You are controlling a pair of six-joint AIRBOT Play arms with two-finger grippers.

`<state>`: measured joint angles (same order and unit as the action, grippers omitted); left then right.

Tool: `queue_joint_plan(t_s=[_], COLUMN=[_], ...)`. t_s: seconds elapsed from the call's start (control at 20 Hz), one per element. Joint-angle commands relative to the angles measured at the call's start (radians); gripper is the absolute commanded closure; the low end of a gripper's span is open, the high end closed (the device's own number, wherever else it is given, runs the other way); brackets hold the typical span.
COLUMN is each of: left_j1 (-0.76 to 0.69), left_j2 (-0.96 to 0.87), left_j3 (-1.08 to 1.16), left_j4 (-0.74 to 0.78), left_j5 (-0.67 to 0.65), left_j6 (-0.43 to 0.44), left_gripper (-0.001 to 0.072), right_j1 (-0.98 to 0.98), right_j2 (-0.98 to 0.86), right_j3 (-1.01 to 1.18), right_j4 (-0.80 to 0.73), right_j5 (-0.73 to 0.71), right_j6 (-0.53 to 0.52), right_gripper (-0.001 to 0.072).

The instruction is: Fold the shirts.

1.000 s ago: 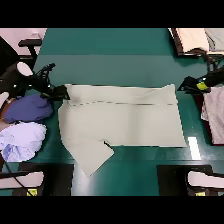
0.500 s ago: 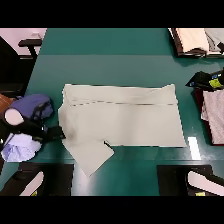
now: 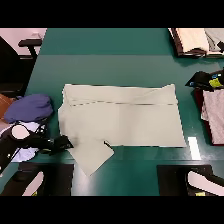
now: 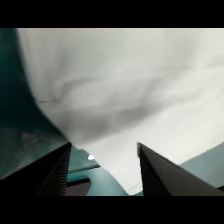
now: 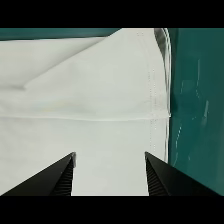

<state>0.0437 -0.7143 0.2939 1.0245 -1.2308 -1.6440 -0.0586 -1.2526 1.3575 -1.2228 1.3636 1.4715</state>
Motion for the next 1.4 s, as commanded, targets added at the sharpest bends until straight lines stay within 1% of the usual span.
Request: queue_joint_plan(t_s=[0.0,0.05,0.1,0.15,0.2,0.35,0.45,0.55,0.65,0.75,0.9,1.0,1.15,1.25,1.3,1.35], left_j1=[0.000,0.000,0.000,0.000,0.000,0.000,0.000,0.000,0.000,0.000,0.000,0.000,0.000,0.000,0.000,0.000], left_j2=[0.003,0.003,0.003,0.003,0.003,0.003,0.016,0.021,0.021,0.021,0.021,0.021,0.021,0.021,0.021,0.021], left_j3=[-0.045,-0.053,-0.054,-0.051,-0.043,0.027,0.080,0.126,0.146,0.145,0.145,0.145,0.145,0.145,0.145,0.145], left_j4=[-0.072,-0.085,-0.090,-0.092,-0.092,-0.083,-0.077,-0.078,-0.079,-0.078,-0.079,-0.079,-0.079,-0.078,-0.078,-0.077], left_j5=[0.055,0.055,0.052,0.058,0.064,0.034,0.002,-0.019,-0.018,-0.012,-0.008,-0.007,-0.007,-0.007,-0.007,-0.007], left_j6=[0.023,0.029,0.030,0.051,0.060,0.073,0.081,0.083,0.100,0.108,0.107,0.107,0.108,0.108,0.108,0.108], left_gripper=[0.0209,0.0210,0.0371,0.0595,0.0682,0.0683,0.0683,0.0682,0.0682,0.0682,0.0682,0.0682,0.0682,0.0682,0.0682,0.0682], right_j1=[0.001,0.001,0.001,0.001,0.000,-0.037,-0.097,-0.182,-0.282,-0.381,-0.468,-0.474,-0.475,-0.474,-0.474,-0.474], right_j2=[0.001,0.001,0.001,0.001,0.001,0.002,0.038,0.094,0.151,0.185,0.195,0.194,0.179,0.149,0.134,0.122], right_j3=[0.000,0.000,0.000,0.000,0.000,-0.006,-0.089,-0.241,-0.425,-0.597,-0.772,-0.833,-0.874,-0.872,-0.871,-0.871], right_j4=[0.000,0.000,0.000,0.000,0.000,-0.012,-0.012,-0.012,-0.013,-0.011,-0.008,-0.002,0.047,0.053,0.053,0.053], right_j5=[-0.001,-0.001,0.000,0.002,0.010,0.113,0.164,0.185,0.183,0.181,0.153,0.108,0.064,0.050,0.044,0.036], right_j6=[0.000,0.000,0.000,0.000,0.000,-0.016,-0.017,-0.017,-0.017,-0.017,-0.016,-0.015,-0.014,-0.014,-0.014,-0.014], right_gripper=[0.0212,0.0212,0.0212,0.0212,0.0212,0.0212,0.0212,0.0210,0.0176,0.0178,0.0192,0.0261,0.0263,0.0264,0.0295,0.0400])
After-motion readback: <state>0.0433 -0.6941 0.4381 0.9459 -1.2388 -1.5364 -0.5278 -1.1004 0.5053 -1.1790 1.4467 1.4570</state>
